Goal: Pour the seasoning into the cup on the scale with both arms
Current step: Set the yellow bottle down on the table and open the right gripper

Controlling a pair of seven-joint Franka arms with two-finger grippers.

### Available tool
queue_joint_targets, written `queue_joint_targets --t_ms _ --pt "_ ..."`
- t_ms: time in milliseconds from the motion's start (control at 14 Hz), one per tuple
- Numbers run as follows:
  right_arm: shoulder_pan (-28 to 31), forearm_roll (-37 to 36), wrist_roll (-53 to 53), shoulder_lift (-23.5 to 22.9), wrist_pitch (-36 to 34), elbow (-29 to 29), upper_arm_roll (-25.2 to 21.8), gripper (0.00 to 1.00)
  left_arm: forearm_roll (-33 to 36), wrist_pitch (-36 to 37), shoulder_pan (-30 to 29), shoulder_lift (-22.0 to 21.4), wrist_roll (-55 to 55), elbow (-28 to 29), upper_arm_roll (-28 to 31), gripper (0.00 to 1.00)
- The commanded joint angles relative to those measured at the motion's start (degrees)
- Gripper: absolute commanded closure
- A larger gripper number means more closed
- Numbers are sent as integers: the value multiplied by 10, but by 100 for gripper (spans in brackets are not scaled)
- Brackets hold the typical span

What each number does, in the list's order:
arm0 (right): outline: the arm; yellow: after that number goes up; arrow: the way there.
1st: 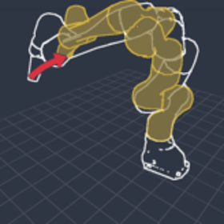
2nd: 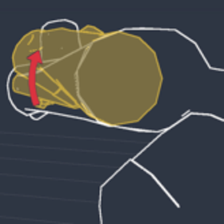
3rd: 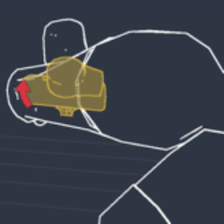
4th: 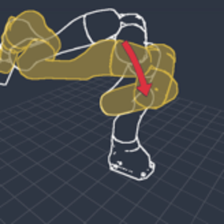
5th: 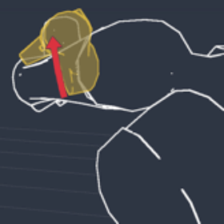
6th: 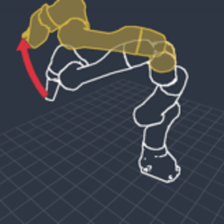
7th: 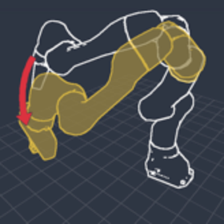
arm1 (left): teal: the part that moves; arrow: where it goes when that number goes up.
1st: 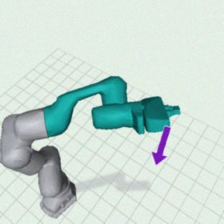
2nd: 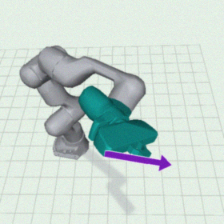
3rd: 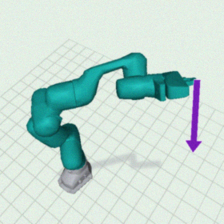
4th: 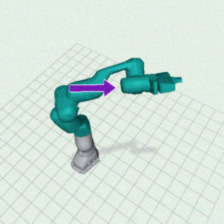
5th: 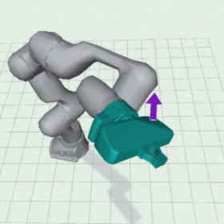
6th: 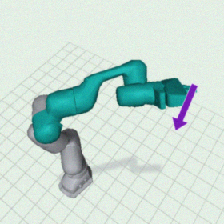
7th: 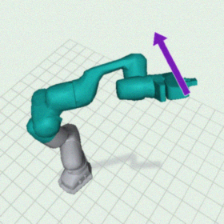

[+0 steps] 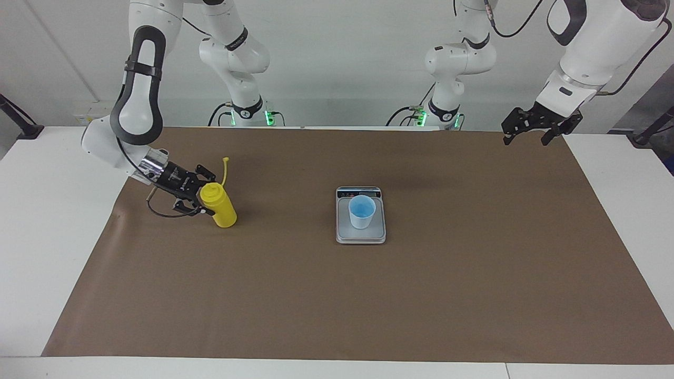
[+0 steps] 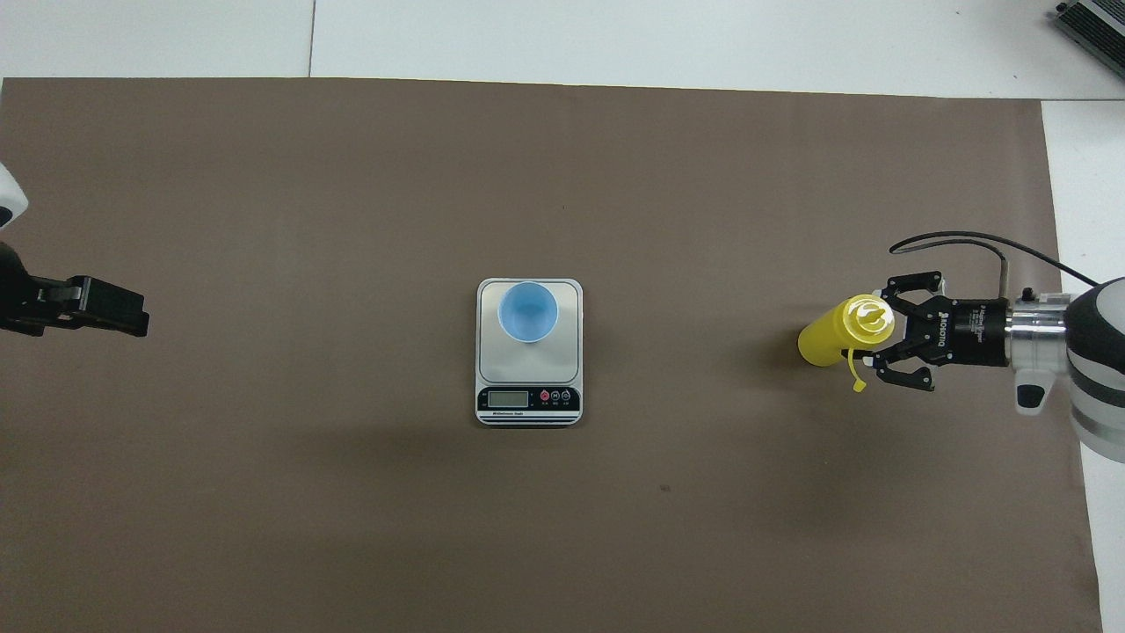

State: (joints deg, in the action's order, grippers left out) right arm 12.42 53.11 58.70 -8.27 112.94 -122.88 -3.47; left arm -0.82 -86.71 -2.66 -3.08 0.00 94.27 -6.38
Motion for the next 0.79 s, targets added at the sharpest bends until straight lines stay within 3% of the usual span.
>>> queue_joint_targets --t_ms 0,71,429,714 --pt "3 9 -20 14 6 -8 4 8 3 -14 1 -19 6 24 1 0" --pt "3 3 -20 15 6 -7 3 0 3 -14 1 -19 6 24 0 0" --pt "-6 -136 -21 26 7 4 4 0 3 -19 1 -22 6 29 0 0" --pt "-7 -311 -98 33 7 41 11 0 3 -19 1 -22 5 29 0 0"
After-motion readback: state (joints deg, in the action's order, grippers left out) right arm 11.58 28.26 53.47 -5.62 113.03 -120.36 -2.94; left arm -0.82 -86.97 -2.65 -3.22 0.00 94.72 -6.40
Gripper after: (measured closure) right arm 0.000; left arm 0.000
